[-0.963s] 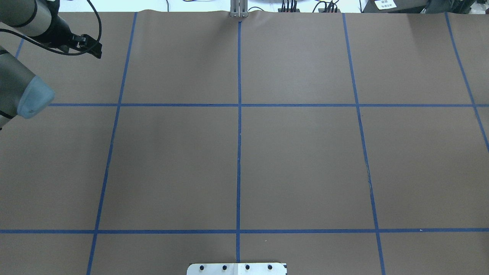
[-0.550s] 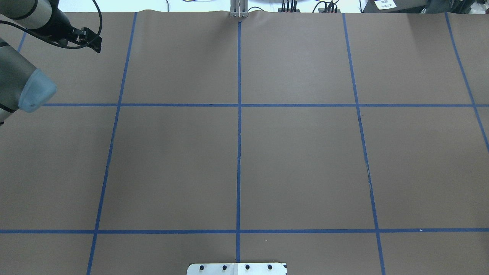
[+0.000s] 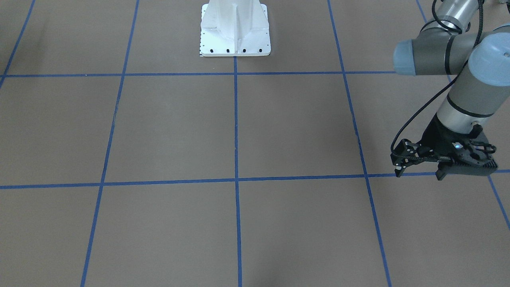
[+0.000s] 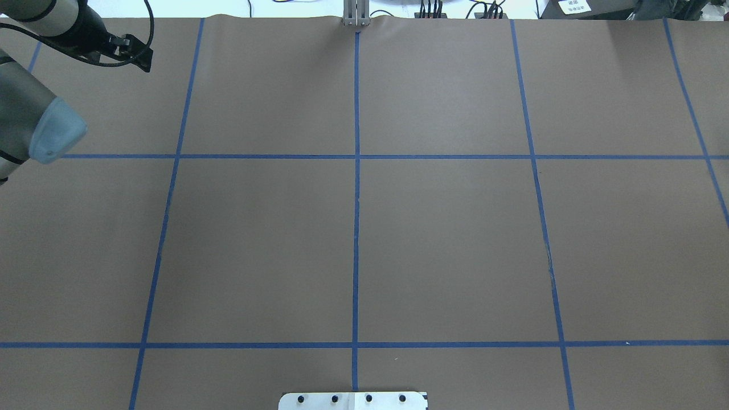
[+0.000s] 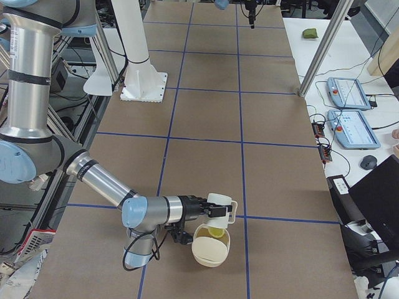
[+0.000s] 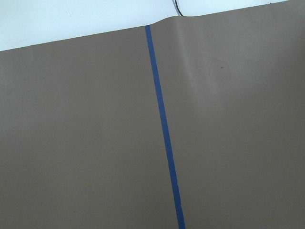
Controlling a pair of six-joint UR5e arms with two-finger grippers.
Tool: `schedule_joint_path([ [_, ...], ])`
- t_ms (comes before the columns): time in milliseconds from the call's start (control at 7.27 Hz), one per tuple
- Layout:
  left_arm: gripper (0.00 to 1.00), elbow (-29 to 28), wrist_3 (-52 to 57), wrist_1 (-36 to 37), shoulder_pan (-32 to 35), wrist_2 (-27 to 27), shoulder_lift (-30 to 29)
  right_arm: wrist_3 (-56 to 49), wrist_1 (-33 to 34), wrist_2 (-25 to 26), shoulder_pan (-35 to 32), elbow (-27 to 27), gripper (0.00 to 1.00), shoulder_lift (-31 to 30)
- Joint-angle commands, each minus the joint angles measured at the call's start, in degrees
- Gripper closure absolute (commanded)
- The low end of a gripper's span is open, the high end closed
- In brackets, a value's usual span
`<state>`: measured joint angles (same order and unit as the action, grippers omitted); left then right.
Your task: Left arm hands cup to right arm to dump lemon
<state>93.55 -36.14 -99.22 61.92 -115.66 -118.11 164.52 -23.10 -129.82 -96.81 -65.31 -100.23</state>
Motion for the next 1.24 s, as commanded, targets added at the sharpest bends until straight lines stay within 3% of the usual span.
schedule_joint_path([
  [0, 0.0, 0.4, 0.0, 3.7, 0.0, 0.2, -2.4, 2.9, 0.1, -4.2, -4.0, 0.6, 0.95, -0.4],
  [688, 0.0, 1.4, 0.8, 5.5, 0.0, 0.2, -2.7, 3.8, 0.0, -5.8, -4.3, -0.3, 0.94, 0.5],
  [1101, 0.0, 1.8, 0.8, 5.5, 0.0, 0.0, -2.6, -11.2, -3.1, -5.5, -4.0, -1.2, 0.92, 1.6],
])
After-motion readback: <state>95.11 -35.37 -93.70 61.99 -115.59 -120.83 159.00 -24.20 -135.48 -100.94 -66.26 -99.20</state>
